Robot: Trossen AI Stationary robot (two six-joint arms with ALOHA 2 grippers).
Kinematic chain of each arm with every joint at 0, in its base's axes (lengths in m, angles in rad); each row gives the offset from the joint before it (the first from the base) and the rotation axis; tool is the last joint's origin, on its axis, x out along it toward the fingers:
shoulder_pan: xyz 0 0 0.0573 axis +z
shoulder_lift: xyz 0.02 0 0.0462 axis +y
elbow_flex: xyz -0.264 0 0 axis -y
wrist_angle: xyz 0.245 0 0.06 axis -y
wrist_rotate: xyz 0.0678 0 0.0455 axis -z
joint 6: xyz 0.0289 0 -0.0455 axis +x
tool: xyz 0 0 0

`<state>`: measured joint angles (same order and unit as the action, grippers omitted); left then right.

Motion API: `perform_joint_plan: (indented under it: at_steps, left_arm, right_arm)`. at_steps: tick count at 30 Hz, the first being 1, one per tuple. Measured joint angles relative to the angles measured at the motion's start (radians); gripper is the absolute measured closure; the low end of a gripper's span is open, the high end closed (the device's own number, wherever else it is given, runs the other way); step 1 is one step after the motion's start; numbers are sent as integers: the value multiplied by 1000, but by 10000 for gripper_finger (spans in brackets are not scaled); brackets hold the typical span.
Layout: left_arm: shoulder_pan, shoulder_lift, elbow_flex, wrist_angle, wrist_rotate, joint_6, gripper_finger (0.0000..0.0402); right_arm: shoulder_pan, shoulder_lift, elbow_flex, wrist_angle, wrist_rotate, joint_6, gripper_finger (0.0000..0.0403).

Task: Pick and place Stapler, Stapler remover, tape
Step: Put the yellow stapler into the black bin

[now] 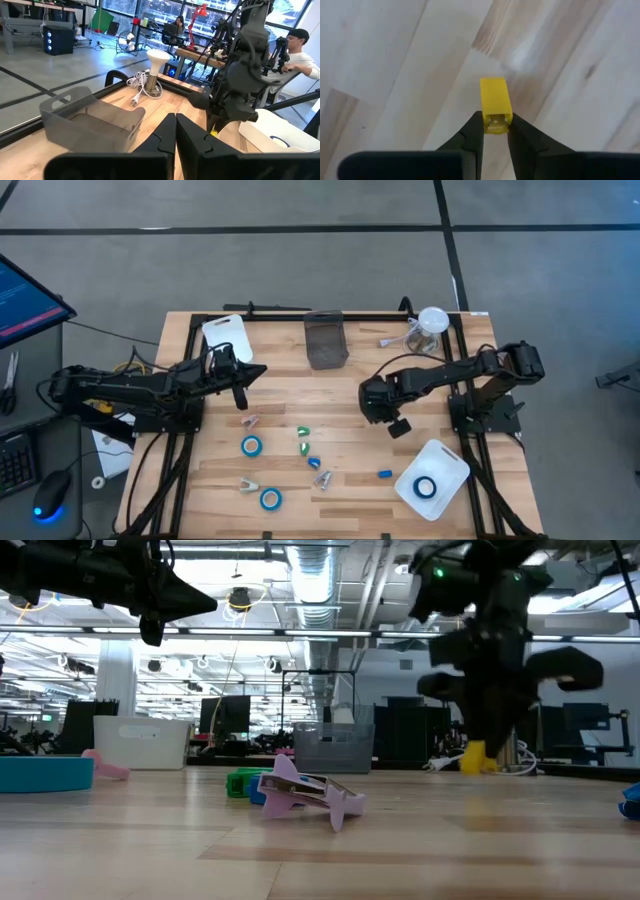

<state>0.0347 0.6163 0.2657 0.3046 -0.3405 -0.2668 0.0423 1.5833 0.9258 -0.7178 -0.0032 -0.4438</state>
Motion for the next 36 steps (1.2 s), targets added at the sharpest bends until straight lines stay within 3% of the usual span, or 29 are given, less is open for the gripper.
perform_joint_plan:
  at_steps: [13, 23, 36]
  left_arm:
    - [0, 0, 0, 0, 0, 0, 398]
    - [0, 0, 0, 0, 0, 0, 398]
    - [0, 0, 0, 0, -7, 0, 398]
  right_arm:
    - [-148, 8, 355, -60, 64, 0, 349]
    - [-293, 16, 504, -10, 102, 5, 352]
    - [-384, 325, 765, -37, 77, 91, 352]
